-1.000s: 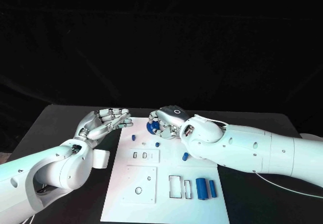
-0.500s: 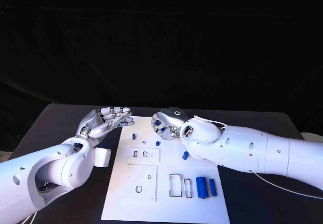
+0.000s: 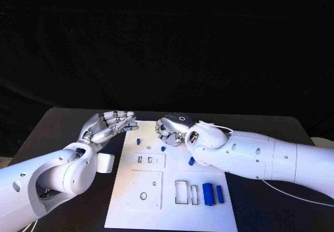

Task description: Assemble the parts on the task board

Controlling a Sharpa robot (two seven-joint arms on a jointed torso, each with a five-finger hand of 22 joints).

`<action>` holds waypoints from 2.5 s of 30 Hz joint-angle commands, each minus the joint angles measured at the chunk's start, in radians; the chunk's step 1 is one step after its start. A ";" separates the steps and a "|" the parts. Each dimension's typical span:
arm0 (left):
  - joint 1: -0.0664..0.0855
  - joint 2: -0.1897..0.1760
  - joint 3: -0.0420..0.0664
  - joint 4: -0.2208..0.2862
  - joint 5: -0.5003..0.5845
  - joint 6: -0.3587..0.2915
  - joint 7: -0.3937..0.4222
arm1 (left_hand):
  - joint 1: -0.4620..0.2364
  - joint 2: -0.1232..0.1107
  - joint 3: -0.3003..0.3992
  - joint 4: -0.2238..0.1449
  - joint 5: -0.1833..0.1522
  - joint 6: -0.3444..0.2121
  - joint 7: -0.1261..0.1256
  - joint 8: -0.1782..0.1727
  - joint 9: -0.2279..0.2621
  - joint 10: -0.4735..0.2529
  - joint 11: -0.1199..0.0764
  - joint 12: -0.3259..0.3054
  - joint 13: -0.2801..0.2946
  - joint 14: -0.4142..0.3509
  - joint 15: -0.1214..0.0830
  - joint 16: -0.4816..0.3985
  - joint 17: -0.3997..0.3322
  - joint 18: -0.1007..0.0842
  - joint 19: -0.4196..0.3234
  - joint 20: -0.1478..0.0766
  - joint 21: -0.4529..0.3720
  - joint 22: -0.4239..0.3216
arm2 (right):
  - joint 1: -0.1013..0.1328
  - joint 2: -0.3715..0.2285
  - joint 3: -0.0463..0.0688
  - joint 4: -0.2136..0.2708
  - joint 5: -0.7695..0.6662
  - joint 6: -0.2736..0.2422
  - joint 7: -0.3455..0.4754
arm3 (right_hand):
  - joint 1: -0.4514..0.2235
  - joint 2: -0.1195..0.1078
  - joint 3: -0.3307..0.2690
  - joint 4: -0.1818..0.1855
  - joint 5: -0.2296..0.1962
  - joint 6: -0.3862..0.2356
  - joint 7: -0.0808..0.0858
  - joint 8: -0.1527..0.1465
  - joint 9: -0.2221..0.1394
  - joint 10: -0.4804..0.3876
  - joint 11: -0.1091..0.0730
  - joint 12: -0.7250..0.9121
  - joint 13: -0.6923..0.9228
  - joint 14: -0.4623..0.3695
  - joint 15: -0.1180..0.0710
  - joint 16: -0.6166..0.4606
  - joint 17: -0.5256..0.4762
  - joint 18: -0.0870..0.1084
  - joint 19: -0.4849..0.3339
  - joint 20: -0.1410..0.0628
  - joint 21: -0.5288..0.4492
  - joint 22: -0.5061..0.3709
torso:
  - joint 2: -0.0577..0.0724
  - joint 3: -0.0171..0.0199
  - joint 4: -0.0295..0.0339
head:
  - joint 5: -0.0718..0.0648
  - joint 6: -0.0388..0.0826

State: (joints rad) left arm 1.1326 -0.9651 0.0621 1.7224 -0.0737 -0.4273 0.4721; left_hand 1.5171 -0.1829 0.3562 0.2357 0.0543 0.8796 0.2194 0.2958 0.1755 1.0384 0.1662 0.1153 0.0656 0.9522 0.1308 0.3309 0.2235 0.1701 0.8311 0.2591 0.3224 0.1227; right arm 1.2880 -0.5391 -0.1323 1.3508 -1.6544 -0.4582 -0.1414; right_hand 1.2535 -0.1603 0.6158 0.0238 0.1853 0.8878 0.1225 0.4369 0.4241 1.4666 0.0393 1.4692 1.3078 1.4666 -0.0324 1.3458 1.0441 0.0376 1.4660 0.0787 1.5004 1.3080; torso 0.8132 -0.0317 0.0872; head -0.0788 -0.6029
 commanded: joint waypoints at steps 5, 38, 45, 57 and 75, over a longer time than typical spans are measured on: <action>0.001 0.001 0.001 0.001 0.002 0.015 0.006 | -0.001 -0.007 0.006 0.003 -0.002 -0.004 0.005 -0.005 -0.002 0.000 0.007 -0.004 -0.001 0.000 0.003 -0.007 0.001 0.013 0.007 -0.002 -0.001 -0.001 | -0.002 -0.036 0.002 0.033 0.022 -0.094 0.040 | -0.008 -0.012 0.000 -0.006 -0.005 -0.010 0.003 -0.015 -0.004 0.016 0.001 -0.008 0.141 0.009 -0.001 0.002 -0.001 -0.012 0.036 -0.003 -0.002 0.174 | -0.001 0.0001 -0.0002 | 0.001 0.003; 0.001 -0.004 0.000 -0.002 0.004 0.017 0.002 | -0.001 -0.008 0.008 0.001 -0.003 -0.005 0.005 -0.006 -0.002 0.000 0.007 -0.007 -0.001 -0.001 0.004 -0.008 0.002 0.013 0.007 -0.002 -0.002 -0.002 | 0.014 -0.212 0.011 0.134 0.242 0.159 0.003 | -0.079 -0.076 -0.101 0.029 0.040 -0.123 0.047 -0.139 -0.032 -0.019 0.042 -0.043 0.106 0.006 0.034 0.007 -0.001 -0.008 0.025 0.029 -0.016 0.163 | 0.000 0.0008 -0.0055 | 0.010 0.003; 0.001 -0.004 0.000 -0.002 0.004 0.018 0.001 | -0.001 -0.008 0.008 0.001 -0.003 -0.005 0.005 -0.006 -0.002 0.000 0.007 -0.007 -0.001 -0.001 0.004 -0.008 0.002 0.013 0.007 -0.002 -0.002 -0.002 | 0.012 -0.192 0.011 0.108 0.237 0.129 -0.008 | -0.078 -0.072 -0.104 0.032 0.045 -0.121 0.047 -0.140 -0.031 -0.018 0.042 -0.041 0.108 0.006 0.035 0.007 -0.001 -0.008 0.026 0.030 -0.015 0.165 | 0.000 0.0005 -0.0051 | 0.009 0.001; 0.001 -0.001 0.000 -0.005 0.004 0.021 -0.001 | -0.001 -0.008 0.008 0.001 -0.003 -0.005 0.005 -0.006 -0.002 0.000 0.007 -0.007 -0.001 -0.001 0.004 -0.008 0.002 0.013 0.007 -0.002 -0.002 -0.002 | 0.005 -0.159 0.010 0.081 0.234 0.111 -0.011 | -0.077 -0.064 -0.106 0.036 0.050 -0.117 0.046 -0.140 -0.030 -0.015 0.042 -0.038 0.111 0.006 0.035 0.008 -0.001 -0.008 0.025 0.030 -0.016 0.164 | 0.000 0.0012 -0.0048 | 0.012 -0.006; 0.001 -0.001 0.000 -0.006 0.004 0.026 -0.005 | -0.003 -0.009 0.010 0.001 -0.003 -0.005 0.006 -0.007 -0.002 0.001 0.008 -0.009 -0.001 -0.001 0.004 -0.010 0.002 0.013 0.006 -0.001 -0.002 -0.003 | -0.001 -0.149 0.008 0.072 0.183 0.113 -0.010 | -0.050 -0.052 -0.121 0.033 0.047 -0.070 0.043 -0.128 -0.014 -0.007 0.041 -0.028 0.122 0.094 0.040 0.207 0.464 -0.009 0.028 0.035 -0.015 0.168 | -0.001 0.0010 -0.0061 | 0.013 -0.009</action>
State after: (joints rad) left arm 1.1323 -0.9676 0.0618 1.7148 -0.0721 -0.4214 0.4646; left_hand 1.5171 -0.1829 0.3617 0.2357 0.0542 0.8796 0.2194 0.2919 0.1745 1.0384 0.1662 0.1093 0.0656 0.9522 0.1308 0.3243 0.2251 0.1701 0.8311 0.2591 0.3224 0.1204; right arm 1.2899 -0.6895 -0.1220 1.4241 -1.4346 -0.3506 -0.1461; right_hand 1.1942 -0.2195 0.4994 0.0568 0.2305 0.8129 0.1656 0.3015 0.4059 1.4524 0.0824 1.4375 1.3073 1.4664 0.0035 1.5427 1.2969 0.0377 1.4661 0.1079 1.4888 1.3081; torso 0.8126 -0.0309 0.0808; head -0.0654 -0.6111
